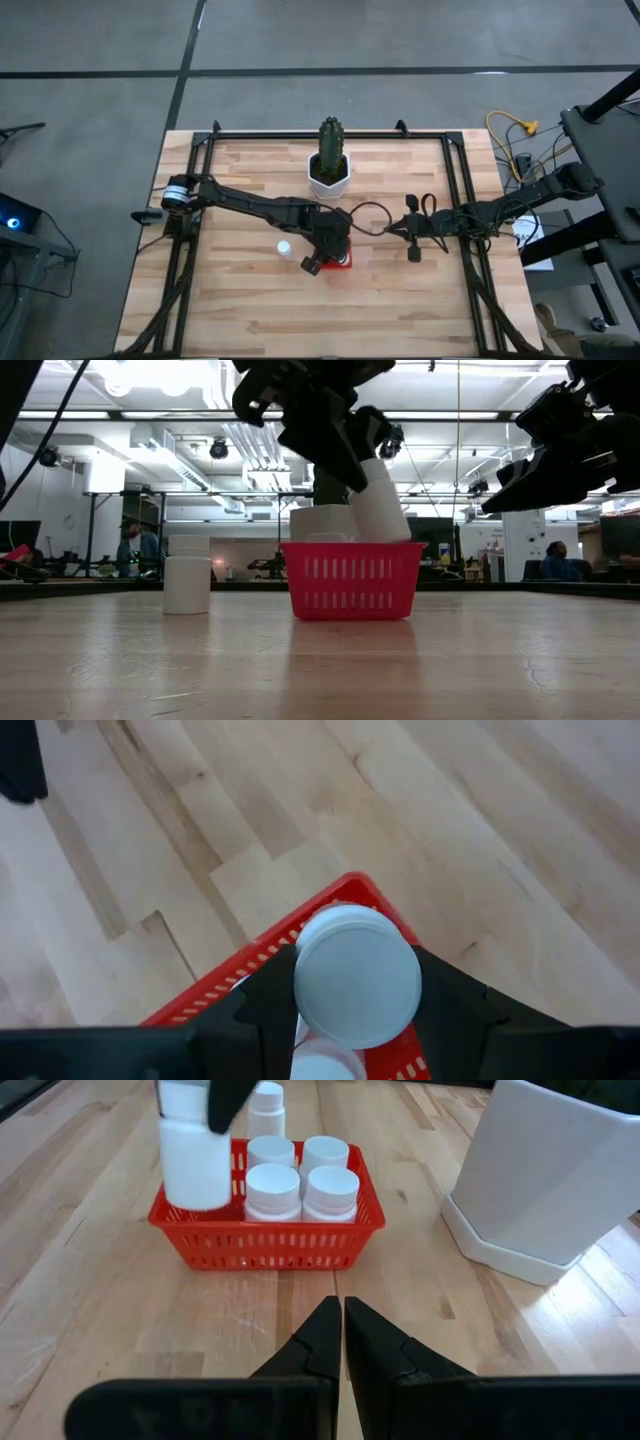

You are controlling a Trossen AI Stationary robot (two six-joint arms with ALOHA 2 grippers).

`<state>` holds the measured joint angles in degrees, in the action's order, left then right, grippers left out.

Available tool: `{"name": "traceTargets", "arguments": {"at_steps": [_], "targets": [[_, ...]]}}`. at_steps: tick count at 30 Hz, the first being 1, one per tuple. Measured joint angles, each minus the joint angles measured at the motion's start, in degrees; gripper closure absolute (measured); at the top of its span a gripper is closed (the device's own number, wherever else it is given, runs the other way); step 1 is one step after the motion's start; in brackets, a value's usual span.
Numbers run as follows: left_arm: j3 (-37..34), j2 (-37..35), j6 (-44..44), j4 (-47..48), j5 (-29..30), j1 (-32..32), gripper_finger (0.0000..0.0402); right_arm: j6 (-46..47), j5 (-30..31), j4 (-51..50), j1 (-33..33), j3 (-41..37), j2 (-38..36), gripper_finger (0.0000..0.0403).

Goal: Pick and place pill bottles into a basket
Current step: Put the white pill bottle into the red bin

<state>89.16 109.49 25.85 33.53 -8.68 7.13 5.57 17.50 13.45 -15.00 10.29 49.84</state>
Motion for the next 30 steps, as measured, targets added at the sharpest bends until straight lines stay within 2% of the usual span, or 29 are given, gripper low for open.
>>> {"name": "traceTargets", "arguments": {"at_steps": [6,19,25,30], "targets": [[3.01,-0.02,-0.05,1.38,-0.03,0.05,0.0260,0.04,0.00,-0.02,0.00,-0.03,-0.02,0.0394],[15.70,0.70,0.02,9.54,1.34,-0.02,0.0260,-0.18,-1.67,-0.17,-0.01,-0.24,-0.02,0.0394],[21.79,3.05,0.47,11.01,1.69,-0.23,0.0260,-0.16,-1.60,-0.72,0.00,-0.27,-0.02,0.0394],[28.93,7.90,1.41,16.01,1.74,-0.39,0.0260,-0.18,-1.48,-1.31,0.00,-0.29,-0.04,0.0394]]}}
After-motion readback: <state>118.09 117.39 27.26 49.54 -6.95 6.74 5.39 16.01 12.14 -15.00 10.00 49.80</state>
